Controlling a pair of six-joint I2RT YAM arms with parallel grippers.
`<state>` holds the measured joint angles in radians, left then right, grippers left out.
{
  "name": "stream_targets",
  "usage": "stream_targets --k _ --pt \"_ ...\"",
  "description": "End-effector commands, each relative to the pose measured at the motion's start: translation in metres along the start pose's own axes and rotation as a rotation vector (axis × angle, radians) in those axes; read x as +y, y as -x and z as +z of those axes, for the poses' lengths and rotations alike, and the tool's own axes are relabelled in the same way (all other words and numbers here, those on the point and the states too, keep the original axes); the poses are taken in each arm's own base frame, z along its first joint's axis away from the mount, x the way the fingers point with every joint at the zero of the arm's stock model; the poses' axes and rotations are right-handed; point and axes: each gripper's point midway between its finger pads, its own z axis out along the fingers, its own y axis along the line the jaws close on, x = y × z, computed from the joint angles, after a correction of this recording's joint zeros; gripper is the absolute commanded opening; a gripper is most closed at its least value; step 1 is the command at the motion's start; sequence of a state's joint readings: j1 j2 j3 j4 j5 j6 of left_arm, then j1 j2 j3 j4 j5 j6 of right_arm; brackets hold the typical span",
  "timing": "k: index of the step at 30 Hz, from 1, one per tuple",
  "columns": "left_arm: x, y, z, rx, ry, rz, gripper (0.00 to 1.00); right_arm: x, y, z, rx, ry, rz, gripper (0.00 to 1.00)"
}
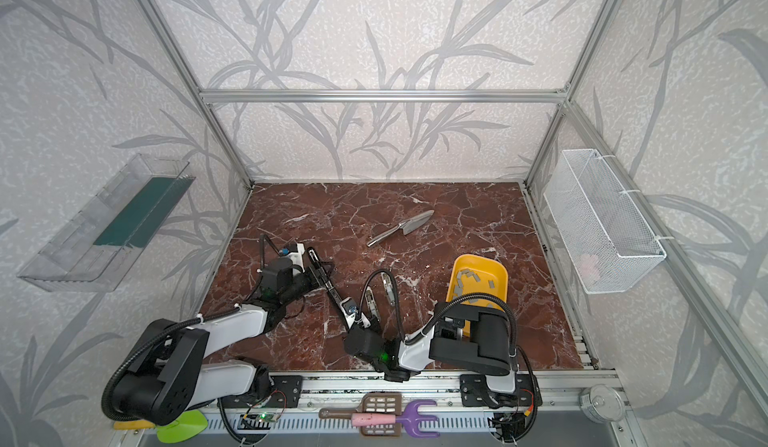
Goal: Load the staples into the stapler
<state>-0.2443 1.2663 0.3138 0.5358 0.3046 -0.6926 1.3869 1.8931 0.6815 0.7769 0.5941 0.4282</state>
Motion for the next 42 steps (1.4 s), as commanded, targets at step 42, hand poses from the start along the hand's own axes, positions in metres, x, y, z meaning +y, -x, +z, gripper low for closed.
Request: stream_targets --k 42 --pt "-0.056 -0.071 -0.037 -0.080 -0.246 0.613 0.76 0.006 -0.017 0.002 -0.067 0.074 0.004 0.00"
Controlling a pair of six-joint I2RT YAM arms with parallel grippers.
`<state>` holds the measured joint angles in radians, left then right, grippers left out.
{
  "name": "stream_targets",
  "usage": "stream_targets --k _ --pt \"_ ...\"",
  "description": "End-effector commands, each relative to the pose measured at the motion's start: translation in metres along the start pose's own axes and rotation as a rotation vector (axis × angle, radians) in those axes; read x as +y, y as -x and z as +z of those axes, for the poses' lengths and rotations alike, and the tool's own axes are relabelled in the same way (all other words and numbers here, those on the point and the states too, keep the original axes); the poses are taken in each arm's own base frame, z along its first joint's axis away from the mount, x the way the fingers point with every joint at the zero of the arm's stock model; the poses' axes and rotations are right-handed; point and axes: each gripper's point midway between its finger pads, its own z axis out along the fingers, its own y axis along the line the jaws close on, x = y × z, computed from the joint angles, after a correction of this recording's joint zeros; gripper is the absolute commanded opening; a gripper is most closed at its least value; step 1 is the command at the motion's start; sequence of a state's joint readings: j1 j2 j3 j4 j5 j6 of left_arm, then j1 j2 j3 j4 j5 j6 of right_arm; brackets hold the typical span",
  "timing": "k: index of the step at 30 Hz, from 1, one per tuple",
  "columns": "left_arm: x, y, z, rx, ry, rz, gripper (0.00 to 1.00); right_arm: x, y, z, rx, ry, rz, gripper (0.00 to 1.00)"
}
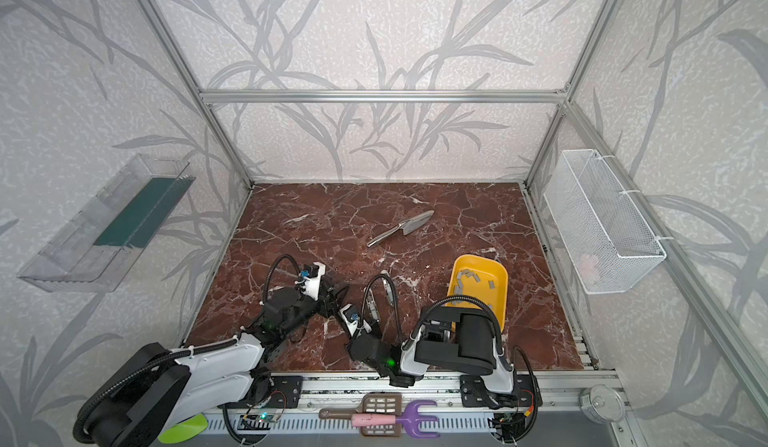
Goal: Load the staples into the stapler
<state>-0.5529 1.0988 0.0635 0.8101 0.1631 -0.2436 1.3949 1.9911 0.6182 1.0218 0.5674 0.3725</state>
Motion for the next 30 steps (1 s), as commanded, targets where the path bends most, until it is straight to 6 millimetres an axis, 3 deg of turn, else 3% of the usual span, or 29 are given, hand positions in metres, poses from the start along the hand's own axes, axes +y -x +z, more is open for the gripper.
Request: stream_targets --k 1,5,13,20,23,30 --pt "-0.009 -0.004 -0.003 -0.007 -0.038 0.020 0.83 0.000 -0.002 0.000 -0.014 0.010 0.018 0.00" --pt "-0.014 -0.005 -0.006 -0.026 -0.060 0.037 1.00 -0.003 -0.003 -0.001 -0.020 0.005 0.027 0.01" --pt "-0.014 0.005 -0.009 -0.041 -0.044 0.031 1.00 -0.008 -0.007 -0.002 -0.018 -0.001 0.037 0.07" --pt "0.005 0.039 -0.025 -0.080 0.112 -0.074 1.00 -0.011 -0.008 -0.004 -0.021 -0.011 0.039 0.09" --pt "0.003 0.052 -0.034 -0.142 0.106 -0.085 1.00 -0.012 -0.009 -0.004 -0.017 -0.010 0.036 0.09" --pt "0.010 0.056 -0.039 -0.165 0.142 -0.134 1.00 -0.011 -0.009 -0.003 -0.015 -0.010 0.035 0.08"
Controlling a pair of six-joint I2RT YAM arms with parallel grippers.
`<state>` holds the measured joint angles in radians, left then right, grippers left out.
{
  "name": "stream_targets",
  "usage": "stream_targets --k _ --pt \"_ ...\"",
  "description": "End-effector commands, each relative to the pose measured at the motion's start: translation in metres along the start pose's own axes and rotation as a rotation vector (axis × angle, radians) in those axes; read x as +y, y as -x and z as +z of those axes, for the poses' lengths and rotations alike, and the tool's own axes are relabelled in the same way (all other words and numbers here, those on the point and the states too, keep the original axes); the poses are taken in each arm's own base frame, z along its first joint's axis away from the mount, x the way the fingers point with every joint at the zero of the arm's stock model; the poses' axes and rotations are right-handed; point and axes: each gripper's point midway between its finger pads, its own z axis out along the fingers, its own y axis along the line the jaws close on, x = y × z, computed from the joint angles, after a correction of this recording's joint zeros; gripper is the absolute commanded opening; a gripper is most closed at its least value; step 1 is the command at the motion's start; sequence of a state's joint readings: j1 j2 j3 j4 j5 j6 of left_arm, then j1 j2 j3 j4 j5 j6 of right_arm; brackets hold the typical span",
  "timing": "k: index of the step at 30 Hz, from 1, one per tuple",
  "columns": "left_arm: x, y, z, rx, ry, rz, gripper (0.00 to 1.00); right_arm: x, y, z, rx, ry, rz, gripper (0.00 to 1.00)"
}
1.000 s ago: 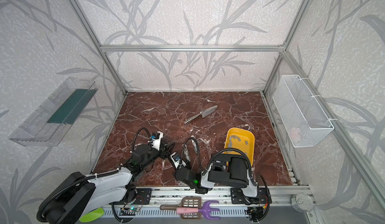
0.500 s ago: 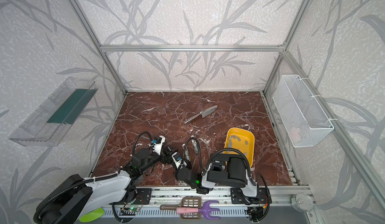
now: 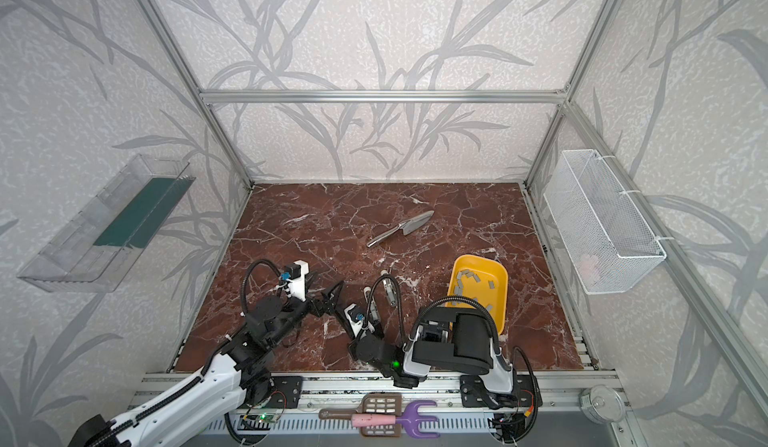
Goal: Load the staples into the stapler
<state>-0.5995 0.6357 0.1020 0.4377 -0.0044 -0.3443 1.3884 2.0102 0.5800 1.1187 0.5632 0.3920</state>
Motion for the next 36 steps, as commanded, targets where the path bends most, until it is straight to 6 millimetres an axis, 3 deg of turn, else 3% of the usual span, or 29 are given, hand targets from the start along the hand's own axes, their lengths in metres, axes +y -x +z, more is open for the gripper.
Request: stream_targets --k 1,6,13,17,22,26,29,36 --pt "0.013 0.004 0.000 -0.004 0.083 -0.047 1.00 -0.006 -0.008 -0.001 0.016 -0.020 -0.009 0.08" --pt "0.029 0.000 0.000 0.018 0.178 -0.061 1.00 -0.005 -0.006 0.000 0.018 -0.020 -0.016 0.09" --pt "0.039 -0.018 0.006 0.063 0.221 -0.087 1.00 0.001 0.021 -0.016 0.011 -0.008 -0.025 0.41" --pt "0.044 -0.026 0.009 0.073 0.242 -0.107 0.99 0.005 0.035 -0.026 0.005 0.005 -0.023 0.50" --pt "0.045 -0.031 0.012 0.087 0.247 -0.114 0.92 0.014 0.053 -0.035 -0.007 0.041 -0.035 0.50" --pt "0.045 -0.037 0.016 0.101 0.240 -0.117 0.91 0.010 0.065 -0.035 -0.023 0.023 -0.037 0.39" --pt "0.044 -0.040 0.018 0.111 0.234 -0.117 0.91 0.005 0.060 -0.022 0.023 0.009 -0.014 0.31" --pt "0.043 -0.050 0.026 0.146 0.222 -0.119 0.91 -0.003 0.031 -0.008 0.083 -0.029 -0.020 0.28"
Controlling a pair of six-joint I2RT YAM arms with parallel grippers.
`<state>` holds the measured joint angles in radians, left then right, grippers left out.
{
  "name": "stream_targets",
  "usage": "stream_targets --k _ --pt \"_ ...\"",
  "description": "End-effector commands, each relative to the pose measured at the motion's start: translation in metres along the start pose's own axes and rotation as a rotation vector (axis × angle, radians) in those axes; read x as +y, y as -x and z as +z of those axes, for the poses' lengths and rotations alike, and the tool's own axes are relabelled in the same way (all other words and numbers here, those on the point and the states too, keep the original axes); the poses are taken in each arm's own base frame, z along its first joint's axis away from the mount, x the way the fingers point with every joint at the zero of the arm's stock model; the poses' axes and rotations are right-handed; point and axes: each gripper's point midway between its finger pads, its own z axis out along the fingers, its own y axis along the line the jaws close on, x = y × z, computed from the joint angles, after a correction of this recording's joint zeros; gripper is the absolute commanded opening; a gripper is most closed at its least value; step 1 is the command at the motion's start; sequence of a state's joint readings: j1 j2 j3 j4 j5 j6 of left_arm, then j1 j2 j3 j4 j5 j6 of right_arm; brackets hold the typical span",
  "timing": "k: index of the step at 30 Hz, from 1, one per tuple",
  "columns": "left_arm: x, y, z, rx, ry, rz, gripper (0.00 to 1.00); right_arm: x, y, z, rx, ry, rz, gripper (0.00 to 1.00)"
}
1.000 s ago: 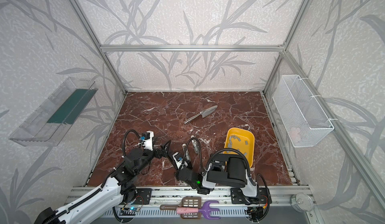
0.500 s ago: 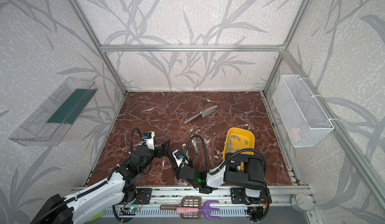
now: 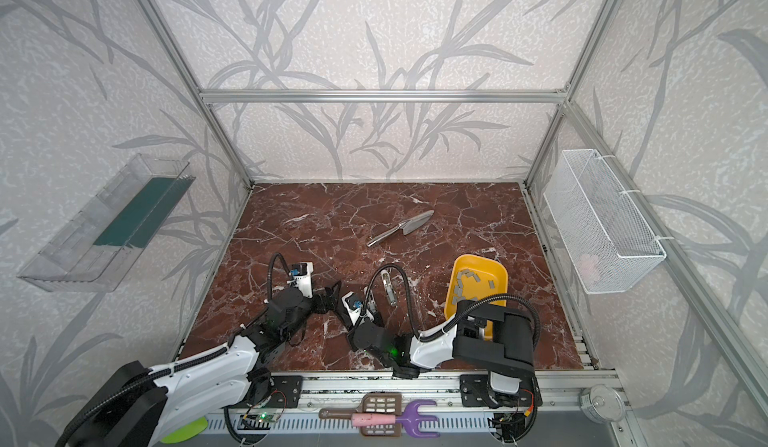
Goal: Load the staples into the stapler
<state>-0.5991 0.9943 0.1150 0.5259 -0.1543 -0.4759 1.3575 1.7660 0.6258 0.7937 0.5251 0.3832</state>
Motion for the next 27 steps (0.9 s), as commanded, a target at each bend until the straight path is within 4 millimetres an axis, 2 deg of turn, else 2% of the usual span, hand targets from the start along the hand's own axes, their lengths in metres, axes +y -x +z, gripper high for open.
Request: stream_targets --k 1,12,27 --pt "-0.006 0.006 0.004 -0.018 -0.024 -0.024 0.91 -0.005 -0.019 0.005 0.050 -0.027 -0.001 0.28" --pt "-0.006 -0.005 0.019 0.009 -0.023 -0.026 0.87 -0.017 -0.059 0.006 0.106 -0.095 0.009 0.26" --pt "-0.004 -0.017 0.036 0.029 -0.011 -0.037 0.82 -0.028 -0.099 0.016 0.149 -0.129 0.028 0.25"
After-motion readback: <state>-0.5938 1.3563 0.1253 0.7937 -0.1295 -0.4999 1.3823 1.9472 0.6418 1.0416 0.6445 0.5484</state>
